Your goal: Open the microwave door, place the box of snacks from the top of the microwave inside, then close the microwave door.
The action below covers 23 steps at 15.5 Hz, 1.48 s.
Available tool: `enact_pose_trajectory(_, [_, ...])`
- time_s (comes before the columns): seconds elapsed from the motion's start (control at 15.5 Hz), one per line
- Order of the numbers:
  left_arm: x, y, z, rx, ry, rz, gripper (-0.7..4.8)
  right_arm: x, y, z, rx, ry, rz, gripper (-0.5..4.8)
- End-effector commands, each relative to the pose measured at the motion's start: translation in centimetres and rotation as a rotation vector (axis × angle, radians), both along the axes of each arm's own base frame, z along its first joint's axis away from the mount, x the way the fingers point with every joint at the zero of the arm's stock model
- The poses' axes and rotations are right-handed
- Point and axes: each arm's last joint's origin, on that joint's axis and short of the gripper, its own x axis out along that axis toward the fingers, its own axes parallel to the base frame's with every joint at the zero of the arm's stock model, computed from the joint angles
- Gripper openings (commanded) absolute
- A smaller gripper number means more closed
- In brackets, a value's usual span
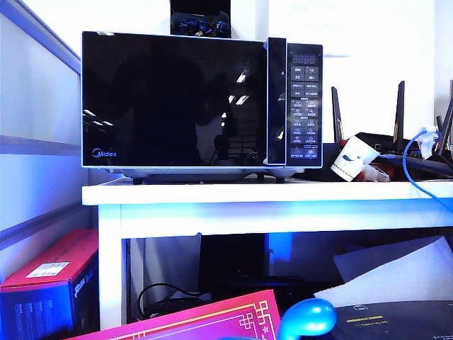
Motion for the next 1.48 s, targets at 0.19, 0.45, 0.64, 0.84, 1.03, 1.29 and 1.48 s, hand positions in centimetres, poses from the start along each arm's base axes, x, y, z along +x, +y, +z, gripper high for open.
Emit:
enact_pose_trajectory(0.19, [8.0,-9.1,-6.8,-0.031,-0.062,-0.234,-0.05,2.5,1.3,-8.4,0.069,0.076,0.008,-0.05])
enact_pose_trajectory(0.45, [11.1,-12.3,-14.4,0.043,0.031,-0.234,-0.05,3.7,1.8,-13.4,0.037,0.156,-0.01,-0.05])
enact_pose_trajectory(0.64, [12.0,-13.2,-19.2,0.133,0.142,-0.232,-0.05,4.4,2.2,-18.1,0.007,0.251,-0.016,-0.05])
enact_pose_trajectory(0.84, [12.2,-13.4,-21.3,0.176,0.196,-0.234,-0.05,4.9,2.5,-20.8,-0.039,0.341,-0.018,-0.05])
enact_pose_trajectory(1.03, [12.1,-13.4,-21.7,0.199,0.225,-0.238,-0.05,5.1,2.6,-23.2,-0.09,0.438,-0.026,-0.05])
enact_pose_trajectory(1.29, [12.1,-13.4,-21.7,0.199,0.225,-0.238,-0.05,5.1,2.6,-23.3,-0.092,0.439,-0.029,-0.05])
enact_pose_trajectory(1.48, [12.1,-13.4,-21.7,0.199,0.225,-0.238,-0.05,5.1,2.6,-23.3,-0.092,0.439,-0.029,-0.05])
